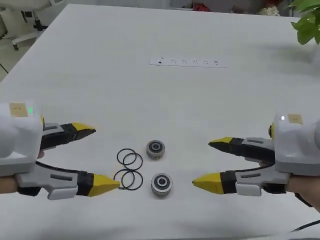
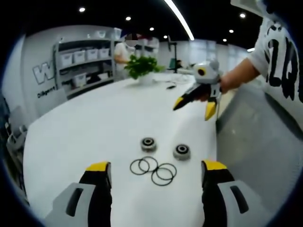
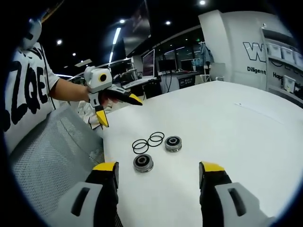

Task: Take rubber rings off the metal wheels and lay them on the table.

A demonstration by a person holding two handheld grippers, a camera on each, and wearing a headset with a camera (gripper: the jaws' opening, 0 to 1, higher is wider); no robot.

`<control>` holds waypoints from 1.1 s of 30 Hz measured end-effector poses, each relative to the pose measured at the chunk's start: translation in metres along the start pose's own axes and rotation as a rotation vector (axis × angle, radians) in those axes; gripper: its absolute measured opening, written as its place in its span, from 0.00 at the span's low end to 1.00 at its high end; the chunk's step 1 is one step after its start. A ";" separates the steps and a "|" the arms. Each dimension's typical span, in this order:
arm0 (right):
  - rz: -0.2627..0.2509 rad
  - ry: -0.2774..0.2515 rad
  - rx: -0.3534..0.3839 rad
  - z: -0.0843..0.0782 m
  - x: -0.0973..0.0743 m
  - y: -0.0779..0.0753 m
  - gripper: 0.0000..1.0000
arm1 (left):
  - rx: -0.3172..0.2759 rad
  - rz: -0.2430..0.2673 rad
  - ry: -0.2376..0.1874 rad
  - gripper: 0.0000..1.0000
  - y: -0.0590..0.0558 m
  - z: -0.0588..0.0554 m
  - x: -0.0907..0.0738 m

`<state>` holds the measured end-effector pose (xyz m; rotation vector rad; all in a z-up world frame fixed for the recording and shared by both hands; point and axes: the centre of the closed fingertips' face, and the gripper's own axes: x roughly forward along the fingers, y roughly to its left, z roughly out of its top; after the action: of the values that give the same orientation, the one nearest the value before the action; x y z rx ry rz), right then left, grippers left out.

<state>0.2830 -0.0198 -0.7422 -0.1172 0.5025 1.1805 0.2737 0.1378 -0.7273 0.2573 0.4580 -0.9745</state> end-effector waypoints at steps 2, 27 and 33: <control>-0.003 -0.001 0.007 -0.002 -0.002 0.001 0.66 | 0.001 0.005 0.002 0.80 -0.001 -0.002 -0.002; -0.030 0.013 -0.007 -0.008 -0.018 0.005 0.72 | -0.045 0.054 0.002 0.84 -0.001 -0.015 -0.020; -0.031 0.014 -0.017 -0.007 -0.018 0.006 0.72 | -0.043 0.052 0.002 0.84 -0.002 -0.014 -0.020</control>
<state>0.2706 -0.0354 -0.7391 -0.1471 0.5018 1.1545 0.2592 0.1571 -0.7300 0.2308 0.4715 -0.9132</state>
